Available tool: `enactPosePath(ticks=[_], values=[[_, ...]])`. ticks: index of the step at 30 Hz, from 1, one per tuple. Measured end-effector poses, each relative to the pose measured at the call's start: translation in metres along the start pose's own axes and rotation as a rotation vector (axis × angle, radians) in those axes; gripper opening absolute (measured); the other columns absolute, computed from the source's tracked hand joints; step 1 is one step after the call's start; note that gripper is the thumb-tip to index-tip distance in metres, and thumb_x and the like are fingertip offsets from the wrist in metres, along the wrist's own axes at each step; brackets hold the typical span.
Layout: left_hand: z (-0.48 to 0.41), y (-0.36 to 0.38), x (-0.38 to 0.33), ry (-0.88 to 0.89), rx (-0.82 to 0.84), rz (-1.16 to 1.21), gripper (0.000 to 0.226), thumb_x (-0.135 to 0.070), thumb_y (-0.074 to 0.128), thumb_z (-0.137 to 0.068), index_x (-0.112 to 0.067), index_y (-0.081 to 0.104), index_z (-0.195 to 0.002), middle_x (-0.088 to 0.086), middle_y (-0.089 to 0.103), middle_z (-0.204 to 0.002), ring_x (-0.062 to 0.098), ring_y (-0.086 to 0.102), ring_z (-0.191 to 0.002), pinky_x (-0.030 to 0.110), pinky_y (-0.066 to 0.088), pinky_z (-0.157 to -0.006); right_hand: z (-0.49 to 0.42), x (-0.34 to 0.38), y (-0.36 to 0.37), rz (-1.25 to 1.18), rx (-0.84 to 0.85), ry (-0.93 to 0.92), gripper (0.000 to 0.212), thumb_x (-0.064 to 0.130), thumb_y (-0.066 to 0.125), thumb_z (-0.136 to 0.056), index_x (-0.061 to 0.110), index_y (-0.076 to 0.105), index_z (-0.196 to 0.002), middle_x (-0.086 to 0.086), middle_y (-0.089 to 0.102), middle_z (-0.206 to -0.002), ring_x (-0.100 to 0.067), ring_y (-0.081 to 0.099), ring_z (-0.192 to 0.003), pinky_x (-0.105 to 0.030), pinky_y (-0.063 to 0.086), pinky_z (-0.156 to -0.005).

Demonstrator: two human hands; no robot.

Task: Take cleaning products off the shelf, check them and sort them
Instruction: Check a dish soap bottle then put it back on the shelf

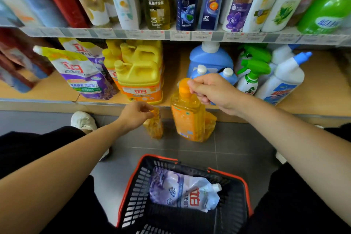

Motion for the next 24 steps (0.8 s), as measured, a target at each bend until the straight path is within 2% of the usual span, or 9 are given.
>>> enactPosePath(ticks=[2,4,10,13,15,17,21,23,24], values=[[-0.012,-0.002,0.015,-0.008,-0.015,-0.152,0.034,-0.023,0.073,-0.092,-0.014,0.065,-0.124,0.003,0.067,-0.106,0.024,0.064,-0.099,0.042,0.054,-0.094,-0.010,0.003,0.002,-0.021,-0.028,-0.001,0.032,0.025,0.050,-0.105,0.009,0.058,-0.078,0.011,0.039,-0.050,-0.007,0.035,-0.047,-0.019,0.030,-0.047],[-0.020,0.003,0.024,-0.003,0.024,-0.232,0.047,-0.028,0.073,-0.091,-0.016,0.059,-0.134,0.005,0.066,-0.119,0.026,0.064,-0.107,0.040,0.052,-0.096,-0.021,0.006,0.005,-0.087,-0.061,-0.006,0.030,0.021,0.050,-0.105,0.009,0.061,-0.081,0.009,0.042,-0.053,-0.006,0.037,-0.047,-0.020,0.030,-0.047],[-0.035,0.011,0.036,-0.071,-0.027,-0.206,0.058,-0.034,0.071,-0.093,-0.015,0.051,-0.143,0.012,0.059,-0.133,0.028,0.062,-0.115,0.040,0.052,-0.096,-0.058,0.007,0.006,-0.288,-0.159,-0.005,0.020,0.013,0.046,-0.105,0.008,0.064,-0.097,-0.001,0.052,-0.074,-0.008,0.047,-0.058,-0.020,0.035,-0.050],[-0.036,0.019,0.045,-0.148,0.097,-0.027,0.054,-0.023,0.068,-0.097,-0.015,0.046,-0.145,0.016,0.061,-0.128,0.027,0.063,-0.104,0.039,0.057,-0.083,-0.078,0.000,0.004,-0.305,-0.225,-0.010,0.020,0.011,0.045,-0.105,0.011,0.065,-0.100,-0.002,0.059,-0.083,-0.009,0.049,-0.065,-0.020,0.037,-0.053],[-0.037,0.022,0.048,-0.160,0.106,0.071,0.050,-0.018,0.066,-0.098,-0.012,0.047,-0.144,0.015,0.062,-0.121,0.023,0.063,-0.096,0.031,0.055,-0.071,-0.090,-0.006,0.004,-0.299,-0.267,-0.020,0.020,0.012,0.045,-0.106,0.011,0.064,-0.105,-0.003,0.065,-0.091,-0.008,0.050,-0.065,-0.021,0.037,-0.054],[-0.038,0.022,0.049,-0.168,0.094,0.152,0.046,-0.014,0.065,-0.099,-0.007,0.049,-0.141,0.015,0.062,-0.116,0.020,0.064,-0.091,0.026,0.054,-0.068,-0.100,-0.015,0.008,-0.312,-0.270,-0.009,0.019,0.010,0.045,-0.105,0.010,0.062,-0.114,-0.005,0.066,-0.101,-0.008,0.051,-0.063,-0.021,0.036,-0.053],[-0.040,0.021,0.048,-0.184,0.100,0.166,0.042,-0.012,0.066,-0.097,-0.005,0.052,-0.136,0.016,0.064,-0.114,0.022,0.067,-0.091,0.029,0.057,-0.072,-0.107,-0.031,0.013,-0.253,-0.175,0.069,0.027,0.008,0.047,-0.104,0.012,0.054,-0.130,-0.006,0.065,-0.120,-0.010,0.056,-0.063,-0.021,0.038,-0.052],[-0.040,0.021,0.049,-0.183,0.072,0.124,0.037,-0.015,0.070,-0.095,-0.007,0.056,-0.129,0.012,0.067,-0.108,0.023,0.069,-0.091,0.034,0.060,-0.079,-0.108,-0.029,0.005,-0.078,-0.136,0.065,0.026,0.010,0.051,-0.102,0.013,0.059,-0.127,-0.005,0.069,-0.117,-0.008,0.059,-0.062,-0.019,0.042,-0.050],[-0.039,0.020,0.049,-0.182,0.061,0.091,0.035,-0.018,0.073,-0.093,-0.009,0.058,-0.124,0.010,0.067,-0.106,0.022,0.069,-0.092,0.035,0.060,-0.081,-0.107,-0.027,-0.001,0.089,-0.138,0.033,0.021,0.013,0.056,-0.100,0.016,0.065,-0.120,-0.003,0.072,-0.108,-0.006,0.061,-0.061,-0.019,0.046,-0.051]])
Point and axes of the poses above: each hand's wrist, its own z-axis away from the middle knuckle, its own y-axis out of the palm, x = y × z, the point moved 3 cm from there along -z, towards the middle knuckle
